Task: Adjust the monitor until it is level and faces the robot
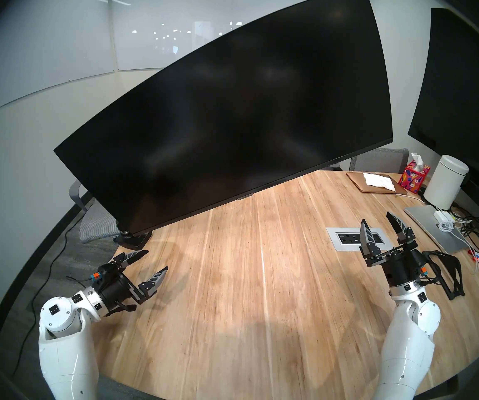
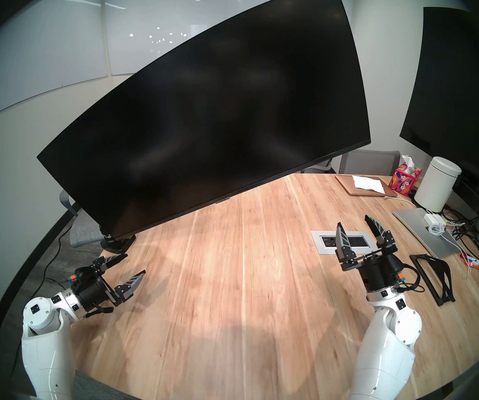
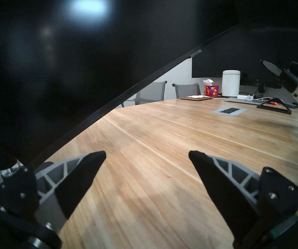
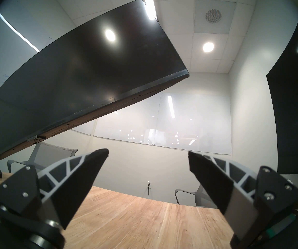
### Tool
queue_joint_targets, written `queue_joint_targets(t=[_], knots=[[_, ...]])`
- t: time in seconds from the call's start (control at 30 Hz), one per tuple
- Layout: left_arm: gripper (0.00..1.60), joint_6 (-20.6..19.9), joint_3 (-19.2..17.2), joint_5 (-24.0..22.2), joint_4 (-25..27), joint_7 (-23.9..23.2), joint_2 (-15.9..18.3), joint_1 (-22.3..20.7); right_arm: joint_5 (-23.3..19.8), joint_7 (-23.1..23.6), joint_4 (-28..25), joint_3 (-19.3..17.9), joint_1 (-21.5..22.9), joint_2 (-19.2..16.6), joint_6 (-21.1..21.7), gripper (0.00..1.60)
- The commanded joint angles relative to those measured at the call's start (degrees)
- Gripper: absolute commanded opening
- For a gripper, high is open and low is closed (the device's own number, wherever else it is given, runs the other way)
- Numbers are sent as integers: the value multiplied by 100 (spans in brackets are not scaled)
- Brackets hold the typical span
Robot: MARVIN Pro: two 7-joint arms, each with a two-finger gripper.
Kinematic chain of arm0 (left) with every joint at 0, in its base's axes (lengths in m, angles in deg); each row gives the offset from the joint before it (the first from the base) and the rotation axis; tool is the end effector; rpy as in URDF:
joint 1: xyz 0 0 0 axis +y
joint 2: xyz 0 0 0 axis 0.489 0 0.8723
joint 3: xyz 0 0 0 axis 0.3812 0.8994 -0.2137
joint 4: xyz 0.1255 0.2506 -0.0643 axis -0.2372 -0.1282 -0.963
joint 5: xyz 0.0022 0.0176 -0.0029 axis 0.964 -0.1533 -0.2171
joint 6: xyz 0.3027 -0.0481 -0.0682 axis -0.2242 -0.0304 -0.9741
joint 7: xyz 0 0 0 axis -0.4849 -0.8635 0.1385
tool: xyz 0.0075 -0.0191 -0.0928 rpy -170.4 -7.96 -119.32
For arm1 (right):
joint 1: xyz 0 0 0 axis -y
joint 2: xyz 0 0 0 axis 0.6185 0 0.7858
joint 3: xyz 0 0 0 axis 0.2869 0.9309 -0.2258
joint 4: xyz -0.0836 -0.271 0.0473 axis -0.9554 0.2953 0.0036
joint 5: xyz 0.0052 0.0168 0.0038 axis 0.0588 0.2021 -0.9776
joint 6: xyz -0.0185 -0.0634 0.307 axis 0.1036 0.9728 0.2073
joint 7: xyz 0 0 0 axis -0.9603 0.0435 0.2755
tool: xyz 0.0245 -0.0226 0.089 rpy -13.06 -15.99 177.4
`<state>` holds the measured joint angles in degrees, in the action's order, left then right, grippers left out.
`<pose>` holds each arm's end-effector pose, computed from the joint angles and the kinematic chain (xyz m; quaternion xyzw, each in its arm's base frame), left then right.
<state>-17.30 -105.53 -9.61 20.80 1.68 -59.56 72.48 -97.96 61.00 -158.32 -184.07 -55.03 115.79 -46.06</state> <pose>0.2966 0.1441 -0.3240 0.6939 -0.2532 0.6462 0.1918 0.3152 -0.1660 -0.2674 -0.4824 -0.1314 -0.8649 0.0446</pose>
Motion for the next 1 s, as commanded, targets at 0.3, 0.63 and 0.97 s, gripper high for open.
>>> queue_joint_targets(t=[0.3, 0.63, 0.97], knots=[[0, -343, -43, 117, 191, -48, 134, -25, -34, 13, -85, 5, 11, -2, 5, 160], [0, -693, -62, 195, 342, -13, 77, 12, -34, 13, -85, 5, 11, -2, 5, 160], [0, -1048, -71, 169, 371, -90, 94, -4, -34, 13, -85, 5, 11, -2, 5, 160]])
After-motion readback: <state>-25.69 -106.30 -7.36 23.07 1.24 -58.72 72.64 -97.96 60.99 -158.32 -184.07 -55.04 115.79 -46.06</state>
